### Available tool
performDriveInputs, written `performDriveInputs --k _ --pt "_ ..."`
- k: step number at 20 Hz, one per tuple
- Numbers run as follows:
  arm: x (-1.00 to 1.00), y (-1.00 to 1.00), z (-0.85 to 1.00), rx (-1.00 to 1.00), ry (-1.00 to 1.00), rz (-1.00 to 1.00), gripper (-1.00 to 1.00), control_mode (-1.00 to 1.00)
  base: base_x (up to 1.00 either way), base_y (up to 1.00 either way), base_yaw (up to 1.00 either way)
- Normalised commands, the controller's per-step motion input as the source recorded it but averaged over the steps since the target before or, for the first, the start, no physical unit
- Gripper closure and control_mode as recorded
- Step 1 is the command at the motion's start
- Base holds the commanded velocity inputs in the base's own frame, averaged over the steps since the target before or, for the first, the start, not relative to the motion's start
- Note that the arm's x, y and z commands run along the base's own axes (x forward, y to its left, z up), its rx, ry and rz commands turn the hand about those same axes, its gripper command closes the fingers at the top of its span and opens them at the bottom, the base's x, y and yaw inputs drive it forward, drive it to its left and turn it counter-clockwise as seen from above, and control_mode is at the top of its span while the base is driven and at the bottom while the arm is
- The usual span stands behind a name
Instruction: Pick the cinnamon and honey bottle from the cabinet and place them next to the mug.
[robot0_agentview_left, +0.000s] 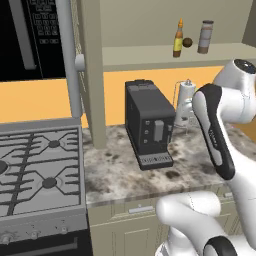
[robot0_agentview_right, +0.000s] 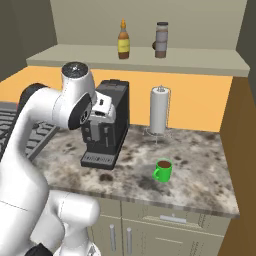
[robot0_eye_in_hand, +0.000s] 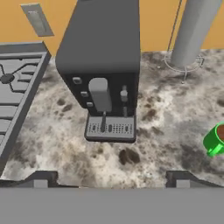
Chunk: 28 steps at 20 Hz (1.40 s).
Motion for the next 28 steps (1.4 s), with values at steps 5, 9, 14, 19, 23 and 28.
performDriveInputs --k 5,9,14,19,23,28 --pt "-0.45 -0.41 0.69 0.04 -0.53 -0.07 -1.0 -1.0 0.0 0.0 0.0" --pt "-0.25 -0.25 0.86 0.0 -0.45 -0.14 -1.0 -1.0 0.0 0.0 0.0" --pt "0.1 0.08 0.89 -0.01 -0.27 -0.2 -1.0 -1.0 0.0 0.0 0.0" --pt "0.28 0.36 0.73 -0.06 0.09 -0.16 -1.0 -1.0 0.0 0.0 0.0" --pt "0.2 0.16 0.53 -0.08 0.2 -0.07 -1.0 -1.0 0.0 0.0 0.0" --pt "0.1 0.09 0.55 -0.05 0.1 -0.05 -1.0 -1.0 0.0 0.0 0.0"
